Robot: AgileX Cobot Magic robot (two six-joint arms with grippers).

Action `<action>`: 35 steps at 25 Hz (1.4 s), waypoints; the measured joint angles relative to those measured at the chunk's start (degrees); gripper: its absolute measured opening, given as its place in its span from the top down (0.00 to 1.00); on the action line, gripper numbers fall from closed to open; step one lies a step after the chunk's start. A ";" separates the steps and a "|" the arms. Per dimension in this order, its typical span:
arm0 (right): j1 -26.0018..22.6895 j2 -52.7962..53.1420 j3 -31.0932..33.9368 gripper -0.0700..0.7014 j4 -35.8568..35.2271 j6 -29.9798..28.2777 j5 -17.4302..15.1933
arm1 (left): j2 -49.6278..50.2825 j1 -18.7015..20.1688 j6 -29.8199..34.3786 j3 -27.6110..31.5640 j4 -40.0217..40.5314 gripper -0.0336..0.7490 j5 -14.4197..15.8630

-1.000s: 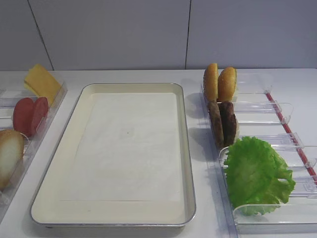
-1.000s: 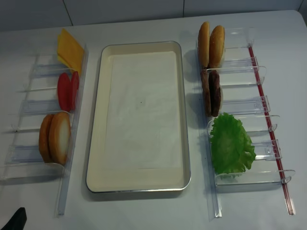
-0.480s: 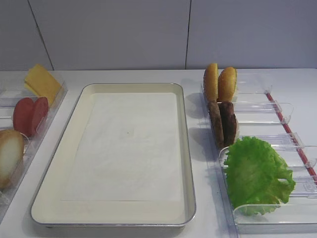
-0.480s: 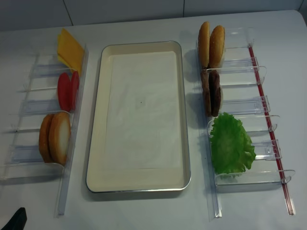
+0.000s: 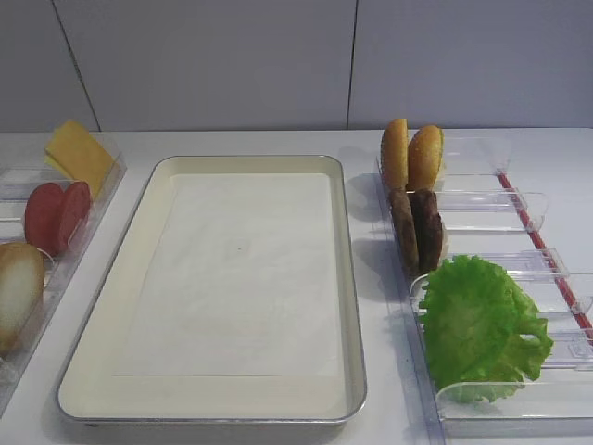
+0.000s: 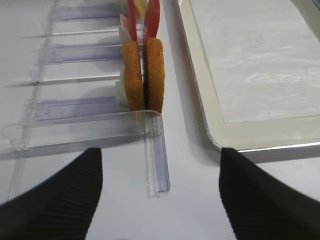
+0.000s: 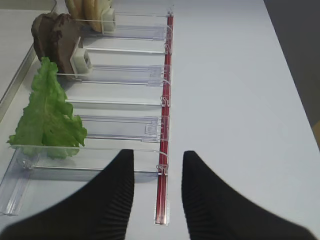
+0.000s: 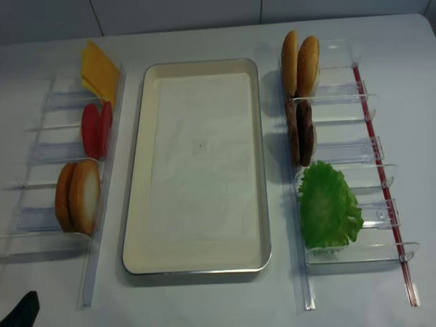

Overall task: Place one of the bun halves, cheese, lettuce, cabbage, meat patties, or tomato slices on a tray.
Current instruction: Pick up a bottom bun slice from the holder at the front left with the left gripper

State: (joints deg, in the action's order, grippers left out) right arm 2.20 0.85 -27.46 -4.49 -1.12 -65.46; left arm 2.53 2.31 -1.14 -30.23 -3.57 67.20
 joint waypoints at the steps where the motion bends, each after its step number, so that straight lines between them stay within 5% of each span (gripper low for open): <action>1: 0.00 0.00 0.00 0.58 0.00 0.00 0.00 | 1.90 0.00 0.00 -0.56 -0.56 0.37 0.00; 17: 0.00 0.00 0.00 0.58 0.00 0.00 0.00 | 37.33 0.00 0.00 -17.81 -5.72 0.42 -1.29; 23: 0.00 0.00 0.00 0.58 0.00 0.00 0.00 | 52.41 0.00 1.14 -24.85 -5.61 0.42 1.76; 35: 0.00 0.00 0.00 0.58 0.00 0.00 0.00 | 70.71 2.58 0.16 -29.10 -1.45 0.42 3.33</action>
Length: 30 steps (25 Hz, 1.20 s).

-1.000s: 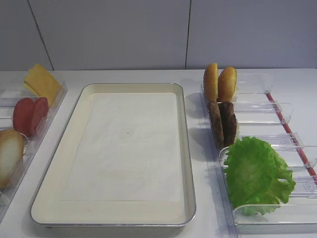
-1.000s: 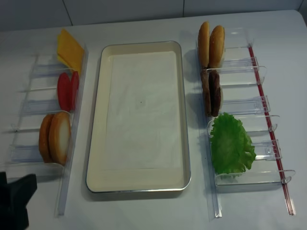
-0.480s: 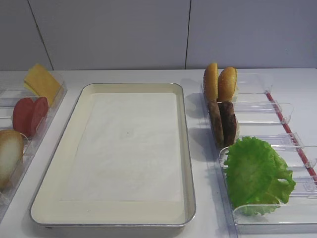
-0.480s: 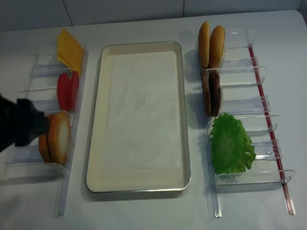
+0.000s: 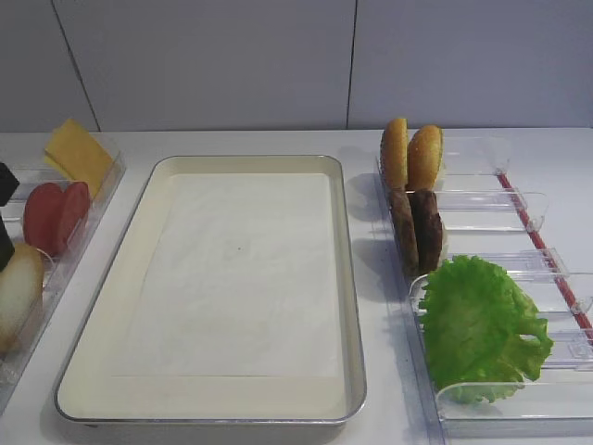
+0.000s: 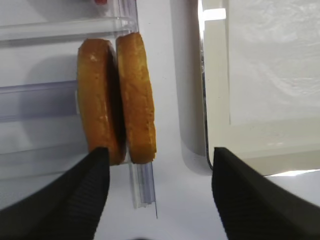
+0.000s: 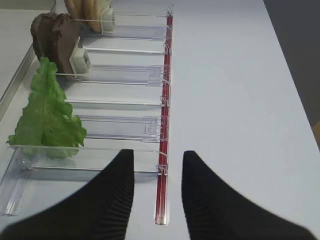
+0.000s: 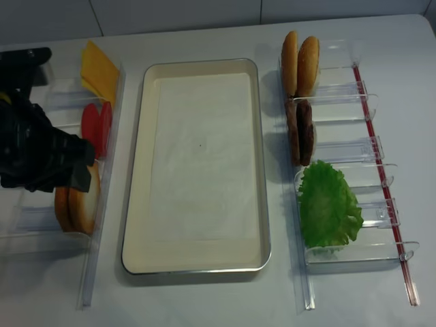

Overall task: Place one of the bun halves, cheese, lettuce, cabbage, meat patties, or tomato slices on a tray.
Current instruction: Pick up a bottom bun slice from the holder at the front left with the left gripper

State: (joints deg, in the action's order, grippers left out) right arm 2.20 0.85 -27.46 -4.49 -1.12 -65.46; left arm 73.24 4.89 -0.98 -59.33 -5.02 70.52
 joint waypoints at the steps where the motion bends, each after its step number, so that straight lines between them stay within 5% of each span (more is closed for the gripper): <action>1: 0.00 0.00 0.00 0.58 0.00 0.00 0.00 | 0.81 0.06 -0.04 -0.14 0.10 0.42 -0.24; 21: 0.00 0.00 0.00 0.58 0.00 0.10 0.00 | 6.00 1.56 0.19 -0.49 -0.10 0.42 -3.18; 30: 0.00 0.00 0.00 0.58 0.00 0.10 0.00 | 7.22 1.78 -0.31 -2.45 -0.10 0.42 -0.91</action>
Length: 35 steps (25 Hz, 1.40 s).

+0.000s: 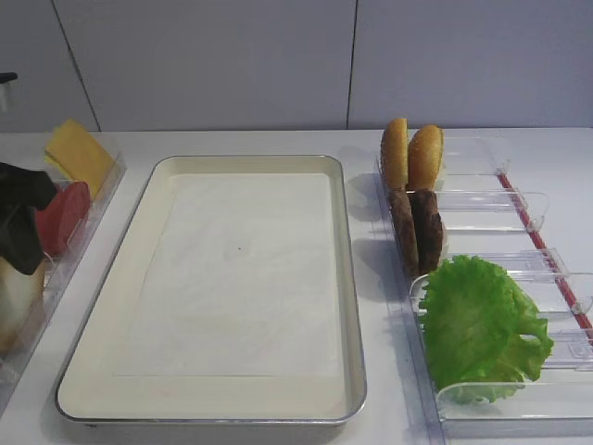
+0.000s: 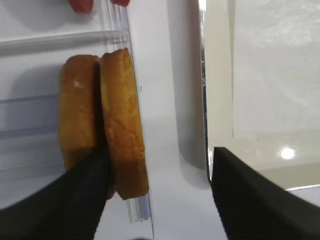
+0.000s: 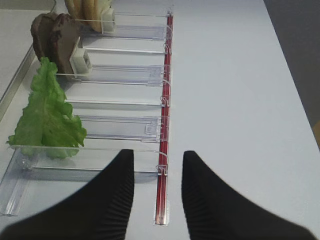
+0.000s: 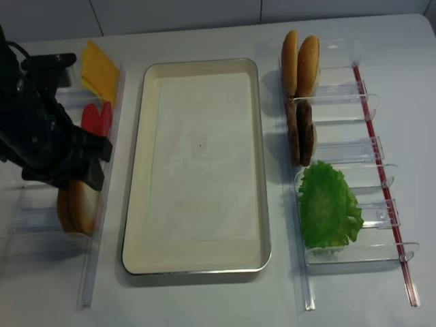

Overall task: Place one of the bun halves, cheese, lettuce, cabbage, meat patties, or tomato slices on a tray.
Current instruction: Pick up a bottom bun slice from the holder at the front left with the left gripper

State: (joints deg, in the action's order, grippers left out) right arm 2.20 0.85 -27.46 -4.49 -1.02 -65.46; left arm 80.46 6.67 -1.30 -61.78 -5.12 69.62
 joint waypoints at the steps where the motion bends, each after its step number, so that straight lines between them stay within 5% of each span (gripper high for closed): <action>1: 0.00 0.00 0.00 0.58 0.00 0.00 0.00 | 0.14 0.03 -0.25 -0.67 0.00 0.42 0.12; 35: 0.00 0.00 0.00 0.58 0.00 -0.11 0.00 | 3.27 0.31 -1.86 -2.91 0.51 0.42 0.56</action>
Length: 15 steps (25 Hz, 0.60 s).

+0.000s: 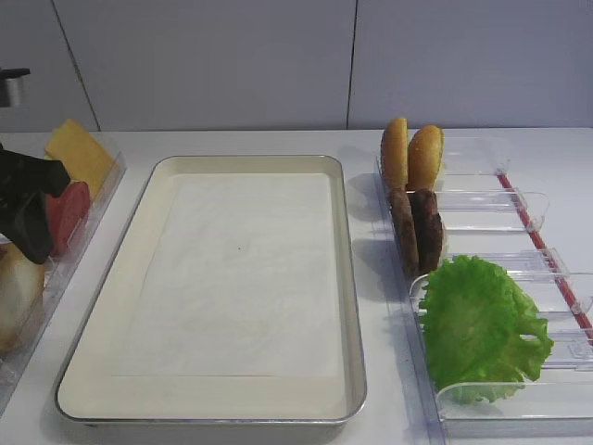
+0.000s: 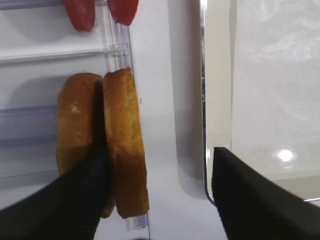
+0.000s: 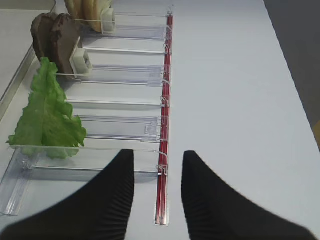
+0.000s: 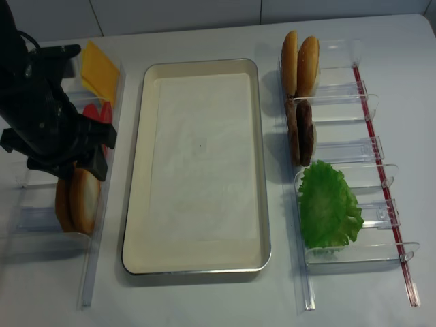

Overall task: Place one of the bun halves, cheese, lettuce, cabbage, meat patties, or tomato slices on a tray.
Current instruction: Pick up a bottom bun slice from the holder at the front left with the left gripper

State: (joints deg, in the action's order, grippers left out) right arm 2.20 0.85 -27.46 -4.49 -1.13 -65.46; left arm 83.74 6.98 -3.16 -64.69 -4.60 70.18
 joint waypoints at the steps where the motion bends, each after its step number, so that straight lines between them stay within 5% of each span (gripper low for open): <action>1: 0.00 0.00 0.00 0.58 0.00 0.00 0.00 | 0.00 0.00 0.00 0.00 0.00 0.42 0.00; 15: 0.00 0.00 0.00 0.58 0.00 0.00 0.00 | 2.10 0.00 0.00 0.00 0.00 0.47 0.00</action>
State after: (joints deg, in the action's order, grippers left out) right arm 2.20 0.85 -27.46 -4.49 -1.13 -65.46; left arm 85.84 6.98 -3.16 -64.69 -4.60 70.18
